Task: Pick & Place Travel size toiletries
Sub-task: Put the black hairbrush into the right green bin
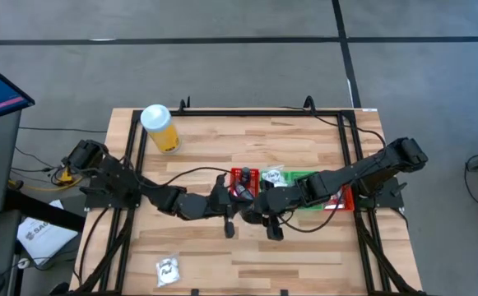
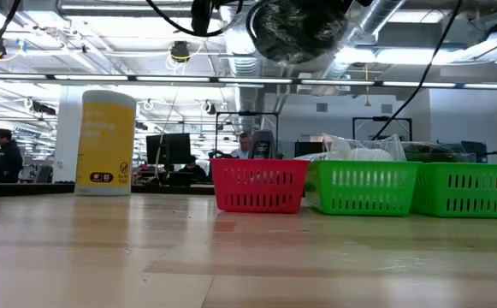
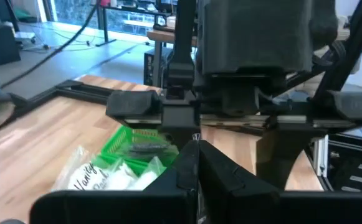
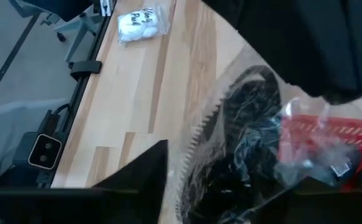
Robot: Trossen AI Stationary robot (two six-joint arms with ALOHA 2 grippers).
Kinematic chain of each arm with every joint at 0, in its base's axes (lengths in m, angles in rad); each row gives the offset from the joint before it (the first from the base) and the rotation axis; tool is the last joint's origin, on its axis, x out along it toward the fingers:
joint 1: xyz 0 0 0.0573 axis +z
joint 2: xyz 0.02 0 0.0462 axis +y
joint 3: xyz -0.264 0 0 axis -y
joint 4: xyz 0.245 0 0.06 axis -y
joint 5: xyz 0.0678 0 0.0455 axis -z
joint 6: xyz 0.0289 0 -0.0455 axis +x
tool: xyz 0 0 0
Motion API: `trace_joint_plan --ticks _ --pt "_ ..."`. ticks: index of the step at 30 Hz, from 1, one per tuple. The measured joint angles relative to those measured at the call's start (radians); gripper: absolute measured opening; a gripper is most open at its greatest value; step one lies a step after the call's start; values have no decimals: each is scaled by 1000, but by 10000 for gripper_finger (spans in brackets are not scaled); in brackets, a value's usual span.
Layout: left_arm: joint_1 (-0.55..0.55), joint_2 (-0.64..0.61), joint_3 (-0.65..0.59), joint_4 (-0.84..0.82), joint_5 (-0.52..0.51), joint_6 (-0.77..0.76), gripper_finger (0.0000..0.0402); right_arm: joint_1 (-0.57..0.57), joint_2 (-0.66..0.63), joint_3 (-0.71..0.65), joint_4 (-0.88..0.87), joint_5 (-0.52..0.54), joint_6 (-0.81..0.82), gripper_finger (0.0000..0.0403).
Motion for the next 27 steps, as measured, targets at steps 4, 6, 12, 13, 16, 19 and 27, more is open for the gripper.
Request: trace_joint_plan --ticks 4,6,12,13,16,19,27 --pt "-1 -18 0 1 0 27 0 -8 0 0 2 1 -16 103" --pt "-2 -30 0 0 0 40 0 -8 0 0 2 1 -34 70" --pt "-5 -37 -1 -2 1 49 0 -8 0 0 2 1 -76 8" --pt "-5 -37 -1 -2 1 49 0 -6 0 0 0 2 -76 7" --pt "-6 -37 -1 -3 1 49 0 -4 0 0 -11 1 -78 2" --pt "-17 -37 -1 -3 1 48 0 2 0 0 -42 -6 -78 6" --pt "-58 -37 -24 -103 171 -7 1 30 0 1 -113 -7 -76 7"
